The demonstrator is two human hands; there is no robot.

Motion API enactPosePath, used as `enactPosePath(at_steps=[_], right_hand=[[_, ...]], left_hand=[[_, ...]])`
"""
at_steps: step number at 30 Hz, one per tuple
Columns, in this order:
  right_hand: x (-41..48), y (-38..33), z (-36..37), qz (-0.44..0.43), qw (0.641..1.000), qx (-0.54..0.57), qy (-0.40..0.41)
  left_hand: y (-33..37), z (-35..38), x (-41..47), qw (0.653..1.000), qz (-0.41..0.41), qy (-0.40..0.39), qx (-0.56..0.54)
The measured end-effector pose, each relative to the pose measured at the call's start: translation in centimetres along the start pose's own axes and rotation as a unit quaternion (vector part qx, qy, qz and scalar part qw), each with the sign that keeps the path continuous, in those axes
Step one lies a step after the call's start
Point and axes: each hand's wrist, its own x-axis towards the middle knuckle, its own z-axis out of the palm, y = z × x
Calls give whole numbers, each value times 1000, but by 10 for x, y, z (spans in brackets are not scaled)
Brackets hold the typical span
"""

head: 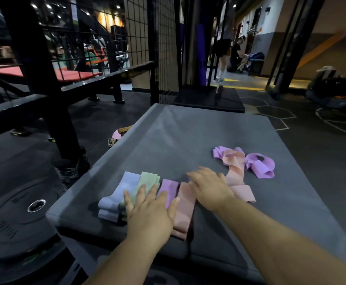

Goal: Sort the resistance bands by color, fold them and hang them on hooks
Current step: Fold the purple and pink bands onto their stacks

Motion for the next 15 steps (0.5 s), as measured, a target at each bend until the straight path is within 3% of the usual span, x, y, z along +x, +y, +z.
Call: enactPosePath(at_steps=[5, 7, 11, 15], right_hand=[[-33, 60, -1, 164, 984, -25, 60], [-44, 81, 1, 198, 979, -4, 43], [-58, 106, 4, 175, 984, 35, 18], [-79, 115, -8, 132, 978, 160, 9]], left_hand=[[43, 6, 4, 996, 81, -8, -28], [64, 13, 5, 992, 117, -15, -43], [100, 25, 11, 981, 173, -46, -71], [128, 34, 20, 969, 221, -54, -95]])
